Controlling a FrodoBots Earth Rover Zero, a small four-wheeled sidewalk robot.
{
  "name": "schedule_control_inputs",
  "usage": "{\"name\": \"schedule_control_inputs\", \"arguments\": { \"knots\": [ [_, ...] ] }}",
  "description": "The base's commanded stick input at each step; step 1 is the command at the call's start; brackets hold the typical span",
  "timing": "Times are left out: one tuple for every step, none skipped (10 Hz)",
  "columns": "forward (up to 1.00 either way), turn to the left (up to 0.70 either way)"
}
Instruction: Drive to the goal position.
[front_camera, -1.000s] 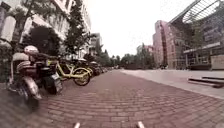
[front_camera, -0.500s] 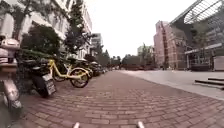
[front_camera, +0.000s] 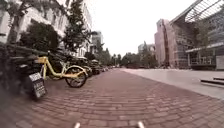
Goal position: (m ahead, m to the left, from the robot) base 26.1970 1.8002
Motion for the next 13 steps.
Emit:
{"name": "schedule_control_inputs", "arguments": {
  "knots": [
    [0.7, 0.0],
    [0.7, 0.0],
    [0.7, 0.0],
    [0.7, 0.0],
    [0.7, 0.0],
    [0.7, 0.0],
    [0.7, 0.0],
    [0.7, 0.0],
    [0.7, 0.0],
    [0.7, 0.0],
    [0.7, 0.0],
    [0.7, 0.0],
    [0.7, 0.0]
  ]
}}
